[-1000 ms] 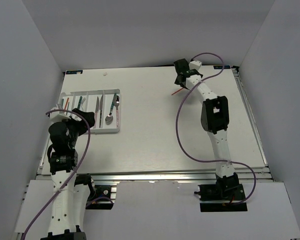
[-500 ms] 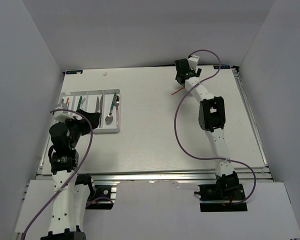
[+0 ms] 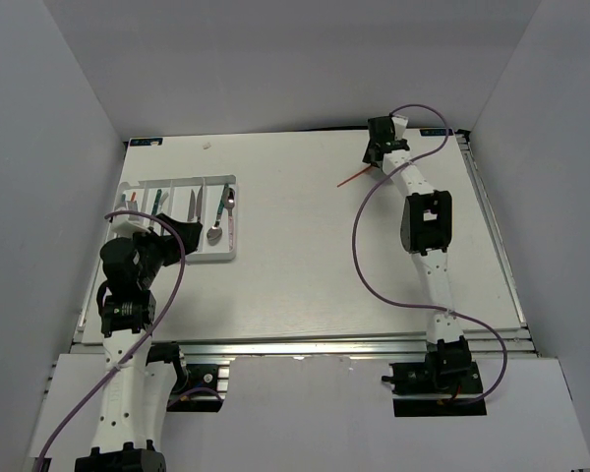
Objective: Sort the eating utensils into containers
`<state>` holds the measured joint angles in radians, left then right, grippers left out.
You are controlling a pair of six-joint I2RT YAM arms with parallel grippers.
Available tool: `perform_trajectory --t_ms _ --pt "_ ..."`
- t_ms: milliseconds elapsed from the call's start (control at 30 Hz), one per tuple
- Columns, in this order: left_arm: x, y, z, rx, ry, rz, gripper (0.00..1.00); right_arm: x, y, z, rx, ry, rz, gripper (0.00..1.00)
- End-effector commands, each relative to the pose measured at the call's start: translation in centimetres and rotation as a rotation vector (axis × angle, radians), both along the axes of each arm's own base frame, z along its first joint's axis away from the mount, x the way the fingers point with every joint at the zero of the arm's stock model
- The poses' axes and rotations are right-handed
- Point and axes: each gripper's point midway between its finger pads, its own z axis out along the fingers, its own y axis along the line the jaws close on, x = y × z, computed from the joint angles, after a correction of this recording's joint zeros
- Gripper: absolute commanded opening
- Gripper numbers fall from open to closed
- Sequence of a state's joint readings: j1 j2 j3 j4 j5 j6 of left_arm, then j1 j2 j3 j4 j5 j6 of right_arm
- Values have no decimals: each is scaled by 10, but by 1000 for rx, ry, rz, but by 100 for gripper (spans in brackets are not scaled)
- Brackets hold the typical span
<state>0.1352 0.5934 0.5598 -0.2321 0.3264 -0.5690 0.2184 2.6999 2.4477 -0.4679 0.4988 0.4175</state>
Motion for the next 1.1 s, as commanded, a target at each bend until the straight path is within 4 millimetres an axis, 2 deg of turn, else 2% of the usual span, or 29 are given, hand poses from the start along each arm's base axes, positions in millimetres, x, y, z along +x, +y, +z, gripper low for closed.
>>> perform_trajectory --t_ms 0,167,233,267,333,433,467,567,633,667,733,767,800,833,867,900,933,1000,1033,1067 --pt "-1 -3 0 2 -5 -18 98 -26 -3 -31 45 164 51 64" --pt "-1 -5 0 2 -3 -23 98 -43 1 -36 55 243 83 44" --pt "-1 -4 0 1 -2 -23 98 -57 -2 -46 49 300 79 41" --pt "-1 -4 0 1 -2 -23 98 -62 1 -51 63 320 87 34" --pt "-1 -4 1 2 -5 -23 98 -70 2 -57 68 354 84 32" --pt "-1 -5 1 2 -6 -24 98 -80 10 -65 131 381 73 25" --pt "-1 -4 1 2 -6 -23 98 -83 13 -68 147 390 75 17" --pt "-1 -5 1 3 -5 -24 98 -94 23 -80 181 431 71 3" --pt "-1 -4 0 5 -4 -19 98 -106 28 -87 168 469 83 0" --pt "-1 -4 0 3 0 -22 98 -114 36 -90 154 486 101 0" --pt "0 -4 -1 3 3 -20 98 -119 48 -78 133 472 159 0" --pt "0 -5 -3 1 7 -27 98 -135 57 -82 88 495 175 0" --pt "1 -6 -5 1 16 -32 98 -136 65 -63 82 470 198 0" --pt "2 -9 -5 -3 17 -50 98 -140 69 -57 56 465 222 0" --pt "2 -14 -5 -4 18 -72 98 -155 80 -59 44 488 259 0" --pt "3 -17 -8 -7 32 -87 98 -153 90 -38 66 445 293 0" --pt "4 -19 -9 -7 40 -98 98 -159 100 -33 101 447 333 0" --pt "3 -25 -10 -20 57 -135 98 -174 110 -10 144 426 390 0" --pt "5 -29 -10 -30 67 -152 98 -166 121 2 182 346 433 0" --pt "4 -35 -8 -42 68 -183 98 -168 126 31 192 276 460 0"
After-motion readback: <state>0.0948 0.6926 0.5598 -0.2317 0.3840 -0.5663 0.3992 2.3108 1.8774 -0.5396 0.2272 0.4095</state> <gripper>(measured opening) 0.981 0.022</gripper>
